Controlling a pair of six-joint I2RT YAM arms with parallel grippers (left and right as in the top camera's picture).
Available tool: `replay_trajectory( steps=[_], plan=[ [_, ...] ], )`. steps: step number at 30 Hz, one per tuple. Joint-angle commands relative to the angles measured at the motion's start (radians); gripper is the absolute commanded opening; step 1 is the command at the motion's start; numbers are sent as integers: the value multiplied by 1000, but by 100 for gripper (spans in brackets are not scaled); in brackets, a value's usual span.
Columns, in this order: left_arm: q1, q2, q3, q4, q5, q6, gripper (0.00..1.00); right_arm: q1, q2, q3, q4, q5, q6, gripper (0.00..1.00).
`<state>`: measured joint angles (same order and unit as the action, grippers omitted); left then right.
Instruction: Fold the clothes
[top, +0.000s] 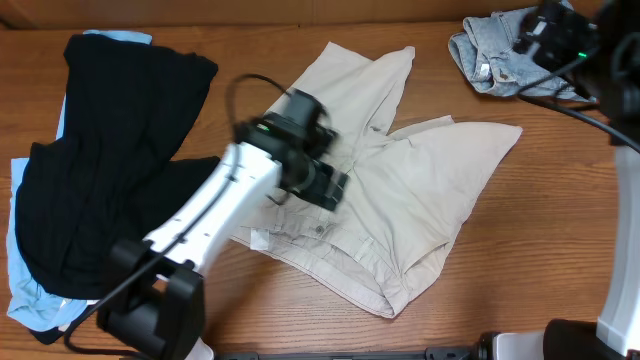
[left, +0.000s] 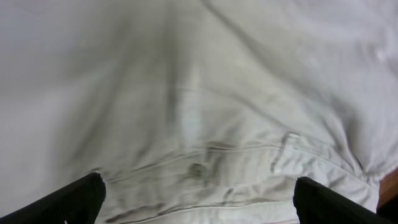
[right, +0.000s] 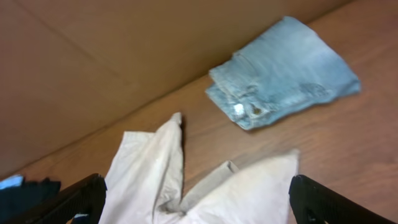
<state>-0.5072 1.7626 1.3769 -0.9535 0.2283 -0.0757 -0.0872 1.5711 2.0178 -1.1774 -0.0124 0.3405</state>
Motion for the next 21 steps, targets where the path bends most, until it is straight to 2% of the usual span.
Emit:
replay_trajectory(
  steps=[1,6,11,21],
  plan=[
    [-84,48,-55,5,-54,27,100,-41,-14,0,-32,-43,4,98],
    [-134,84,-101,8,-107,-11,100,-51,-10,-2,-72,-62,4,99],
    [-134,100,-150,34,-133,-42,100,-51,-10,-2,-78,-135,4,99],
    [-122,114,-311,103,-151,-45,100,-50,-9,-2,-85,-140,0,99]
  ],
)
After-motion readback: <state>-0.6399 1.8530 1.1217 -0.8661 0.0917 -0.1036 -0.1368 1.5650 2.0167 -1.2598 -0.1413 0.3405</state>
